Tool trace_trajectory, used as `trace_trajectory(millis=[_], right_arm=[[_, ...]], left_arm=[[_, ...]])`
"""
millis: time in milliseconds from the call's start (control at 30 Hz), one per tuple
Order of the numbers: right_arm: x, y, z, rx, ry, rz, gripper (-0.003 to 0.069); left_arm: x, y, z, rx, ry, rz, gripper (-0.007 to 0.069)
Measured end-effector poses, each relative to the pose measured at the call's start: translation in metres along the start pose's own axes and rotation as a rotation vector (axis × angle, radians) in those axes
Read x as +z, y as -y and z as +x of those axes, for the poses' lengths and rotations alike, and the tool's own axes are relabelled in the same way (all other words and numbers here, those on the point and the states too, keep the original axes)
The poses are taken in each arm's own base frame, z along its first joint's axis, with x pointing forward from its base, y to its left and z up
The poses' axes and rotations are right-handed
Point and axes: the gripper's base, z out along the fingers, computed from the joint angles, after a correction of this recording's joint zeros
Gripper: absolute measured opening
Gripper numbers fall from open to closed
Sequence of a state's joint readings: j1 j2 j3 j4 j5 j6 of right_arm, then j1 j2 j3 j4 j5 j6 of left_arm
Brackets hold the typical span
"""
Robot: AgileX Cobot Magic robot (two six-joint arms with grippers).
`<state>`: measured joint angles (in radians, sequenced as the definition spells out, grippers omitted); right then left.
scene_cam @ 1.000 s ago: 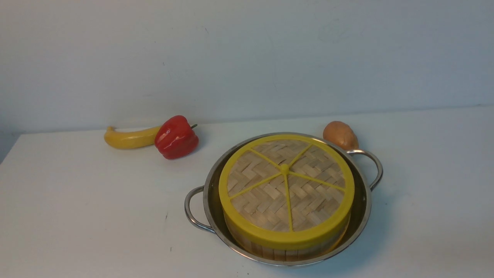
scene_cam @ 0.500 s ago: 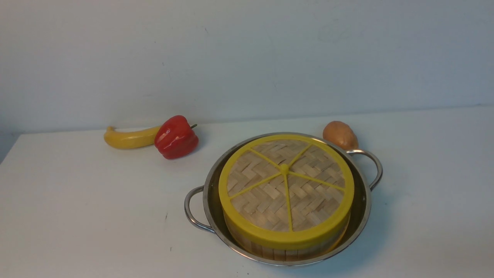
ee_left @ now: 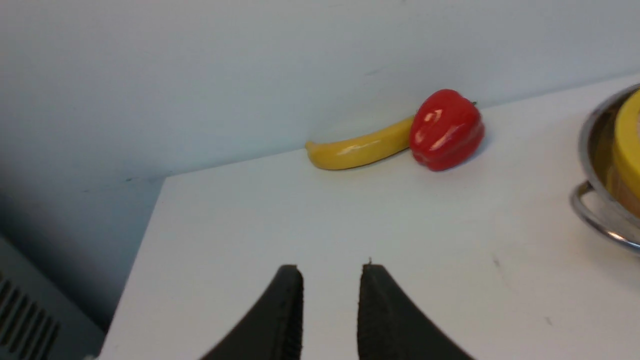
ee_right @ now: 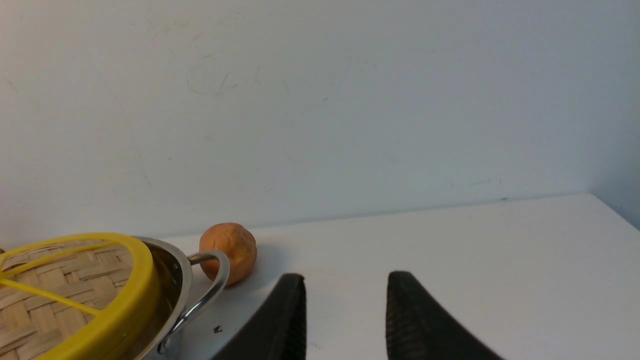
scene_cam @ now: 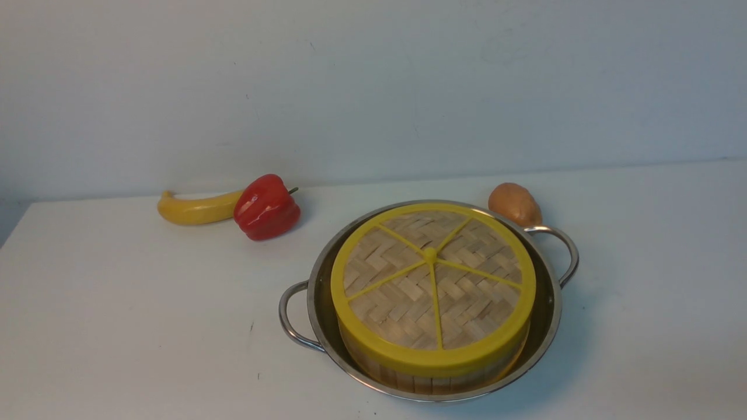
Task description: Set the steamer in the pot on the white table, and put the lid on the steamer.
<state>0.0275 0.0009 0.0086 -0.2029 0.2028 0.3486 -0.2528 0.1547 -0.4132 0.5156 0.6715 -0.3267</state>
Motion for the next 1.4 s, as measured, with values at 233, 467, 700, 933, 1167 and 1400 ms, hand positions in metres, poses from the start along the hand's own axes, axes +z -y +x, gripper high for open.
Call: trace_trajectory(millis=[233, 467, 700, 933, 1167, 1400], right_arm=[[0.000, 0.000, 0.000, 0.001, 0.000, 0.000, 0.0243], [0.000, 0.000, 0.000, 0.001, 0.000, 0.000, 0.0244], [0.000, 0.000, 0.000, 0.001, -0.001, 0.000, 0.0244], [0.000, 0.000, 0.000, 0.001, 0.000, 0.000, 0.0244], [0.000, 0.000, 0.000, -0.002, 0.000, 0.000, 0.0244], [0.000, 0.000, 0.000, -0.002, 0.000, 0.000, 0.0244]], left_arm=[[-0.004, -0.004, -0.013, -0.110, 0.143, -0.152, 0.0157], [0.011, 0.006, 0.019, -0.095, 0.183, -0.147, 0.0157], [0.033, 0.023, 0.076, -0.075, 0.203, -0.076, 0.0157], [0.032, 0.024, 0.075, -0.117, 0.245, -0.061, 0.0169], [0.032, 0.025, 0.076, -0.169, 0.242, -0.054, 0.0176], [0.033, 0.026, 0.083, -0.190, 0.157, -0.045, 0.0178]])
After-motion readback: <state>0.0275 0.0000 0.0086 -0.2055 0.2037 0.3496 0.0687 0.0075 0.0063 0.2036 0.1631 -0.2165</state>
